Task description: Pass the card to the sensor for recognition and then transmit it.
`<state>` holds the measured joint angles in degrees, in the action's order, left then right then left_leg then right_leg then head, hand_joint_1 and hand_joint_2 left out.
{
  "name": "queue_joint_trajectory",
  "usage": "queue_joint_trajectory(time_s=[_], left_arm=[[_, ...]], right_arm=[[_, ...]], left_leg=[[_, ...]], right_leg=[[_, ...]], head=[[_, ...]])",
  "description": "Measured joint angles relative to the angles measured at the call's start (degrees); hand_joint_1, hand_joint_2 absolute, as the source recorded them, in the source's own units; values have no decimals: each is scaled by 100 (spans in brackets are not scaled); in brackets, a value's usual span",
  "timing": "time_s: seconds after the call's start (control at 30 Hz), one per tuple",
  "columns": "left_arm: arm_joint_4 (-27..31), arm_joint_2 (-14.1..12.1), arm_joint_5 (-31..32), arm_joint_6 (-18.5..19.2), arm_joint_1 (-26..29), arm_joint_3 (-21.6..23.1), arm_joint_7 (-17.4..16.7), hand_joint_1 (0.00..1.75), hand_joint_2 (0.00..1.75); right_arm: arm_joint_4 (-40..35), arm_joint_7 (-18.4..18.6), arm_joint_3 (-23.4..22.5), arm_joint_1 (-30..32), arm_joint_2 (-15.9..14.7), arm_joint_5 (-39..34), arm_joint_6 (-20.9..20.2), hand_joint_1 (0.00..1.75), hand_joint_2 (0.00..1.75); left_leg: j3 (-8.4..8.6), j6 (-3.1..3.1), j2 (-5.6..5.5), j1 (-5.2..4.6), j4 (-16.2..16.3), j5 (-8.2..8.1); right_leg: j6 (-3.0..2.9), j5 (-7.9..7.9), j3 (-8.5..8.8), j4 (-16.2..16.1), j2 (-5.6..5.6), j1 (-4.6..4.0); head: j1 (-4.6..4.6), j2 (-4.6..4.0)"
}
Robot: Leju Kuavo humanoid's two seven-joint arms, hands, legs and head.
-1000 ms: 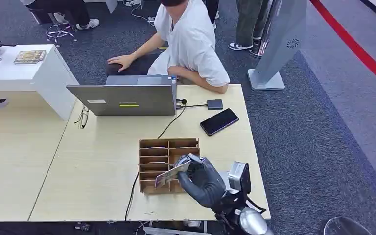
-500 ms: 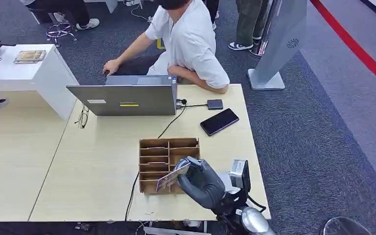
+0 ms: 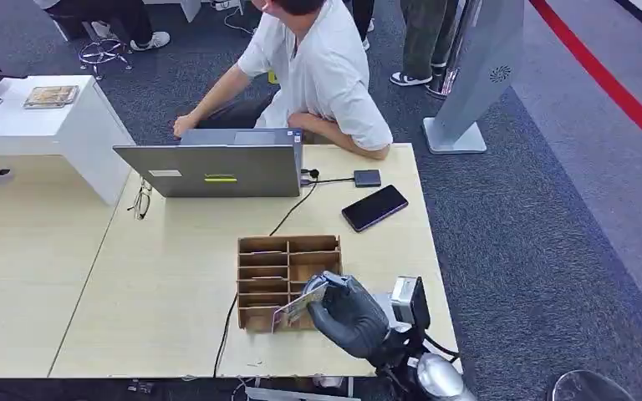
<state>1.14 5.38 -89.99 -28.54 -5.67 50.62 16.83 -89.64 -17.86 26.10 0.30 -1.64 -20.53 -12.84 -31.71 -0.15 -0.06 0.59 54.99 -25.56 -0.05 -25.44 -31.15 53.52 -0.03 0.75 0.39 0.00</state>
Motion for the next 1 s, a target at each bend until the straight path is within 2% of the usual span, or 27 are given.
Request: queue_joint_trajectory(time_s=[0.1,0.6,0.77,1.0], left_arm=[[0,-7,0,4,19,-20,0,0,0],[0,-9,0,83,26,-87,-7,0,0],[0,116,0,-256,12,-365,173,0,0],[0,227,0,-345,5,-571,195,0,0]], right_arm=[[0,-9,-85,14,-140,280,169,175,175],[-4,90,-488,334,-523,674,287,175,175],[-7,72,-610,467,-737,783,285,175,175],[-4,105,-719,581,-973,1061,248,175,175]], left_leg=[[0,0,0,-1,1,0],[1,6,0,-1,1,-4],[1,9,1,-5,2,-6],[2,10,1,-5,2,-7]], right_leg=[[0,0,0,-1,0,0],[1,-1,0,-3,0,0],[2,-1,2,-6,0,4],[6,-3,4,-8,0,4]], head=[[0,0],[0,0],[0,0],[0,0]])
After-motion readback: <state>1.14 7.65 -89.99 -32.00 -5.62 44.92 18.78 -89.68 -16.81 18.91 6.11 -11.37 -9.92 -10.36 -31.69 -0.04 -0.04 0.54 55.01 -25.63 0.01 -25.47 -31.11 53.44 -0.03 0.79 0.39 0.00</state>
